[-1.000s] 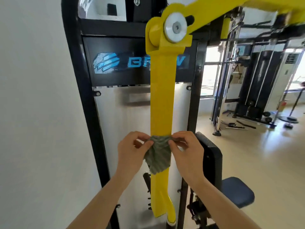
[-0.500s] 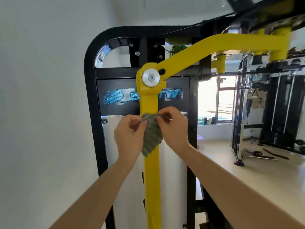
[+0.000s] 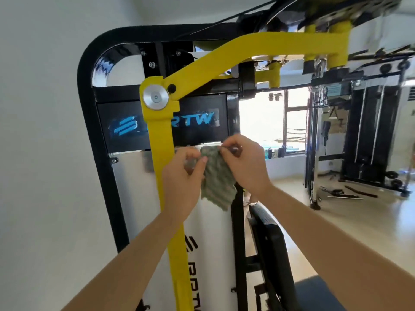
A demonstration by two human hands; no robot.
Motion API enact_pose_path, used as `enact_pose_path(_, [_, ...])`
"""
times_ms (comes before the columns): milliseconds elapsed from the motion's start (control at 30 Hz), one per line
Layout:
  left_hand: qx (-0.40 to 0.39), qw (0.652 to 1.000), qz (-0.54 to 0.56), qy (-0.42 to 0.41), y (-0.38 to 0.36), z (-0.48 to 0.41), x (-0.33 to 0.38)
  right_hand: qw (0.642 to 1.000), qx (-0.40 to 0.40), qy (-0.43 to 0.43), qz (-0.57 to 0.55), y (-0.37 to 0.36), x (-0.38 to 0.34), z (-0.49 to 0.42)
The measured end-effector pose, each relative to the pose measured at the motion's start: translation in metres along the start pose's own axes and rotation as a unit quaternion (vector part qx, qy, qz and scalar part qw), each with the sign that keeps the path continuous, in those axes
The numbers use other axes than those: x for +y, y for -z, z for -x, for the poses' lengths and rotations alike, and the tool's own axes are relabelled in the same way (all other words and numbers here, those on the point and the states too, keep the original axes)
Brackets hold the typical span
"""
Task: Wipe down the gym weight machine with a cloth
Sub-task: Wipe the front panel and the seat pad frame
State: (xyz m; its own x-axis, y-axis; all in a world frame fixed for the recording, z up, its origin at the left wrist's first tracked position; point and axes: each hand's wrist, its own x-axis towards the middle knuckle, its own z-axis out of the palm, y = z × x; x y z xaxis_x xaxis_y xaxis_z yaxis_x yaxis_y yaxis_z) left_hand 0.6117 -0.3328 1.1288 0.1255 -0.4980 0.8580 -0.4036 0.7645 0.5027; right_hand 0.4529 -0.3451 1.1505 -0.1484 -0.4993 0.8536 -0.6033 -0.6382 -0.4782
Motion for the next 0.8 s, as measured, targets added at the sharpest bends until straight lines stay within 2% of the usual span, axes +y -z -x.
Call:
enact_pose_path(133, [-0.045,0.996,-0.001,0.080,-0.039,0.002,-0.016,0.997,-0.002,-0.063,0.043,0.020,0.045,0.015])
enact_pose_path(333, [-0.081,0.996,-0.035,0.024,-0.091,-0.029,-0.037,0.987,0.037,-0.148,0.054,0.027,0.085,-0.013])
enact_pose_path(433, [-0.076,0.996,-0.036,0.035,-0.116,-0.052,-0.049,0.981,0.048,-0.187,0.015,0.017,0.102,-0.034])
enact_pose_path(567, [-0.057,0.998,-0.012,0.025,-0.143,-0.075,-0.057,0.979,0.087,-0.186,0.000,0.006,0.114,-0.070])
enact_pose_path(667, [-0.042,0.999,0.010,0.014,-0.158,-0.088,-0.058,0.982,0.091,-0.161,0.044,-0.007,0.119,-0.098])
enact_pose_path(800, [-0.056,0.998,-0.017,-0.005,-0.174,-0.121,-0.064,0.984,0.081,-0.135,0.084,-0.025,0.120,-0.138])
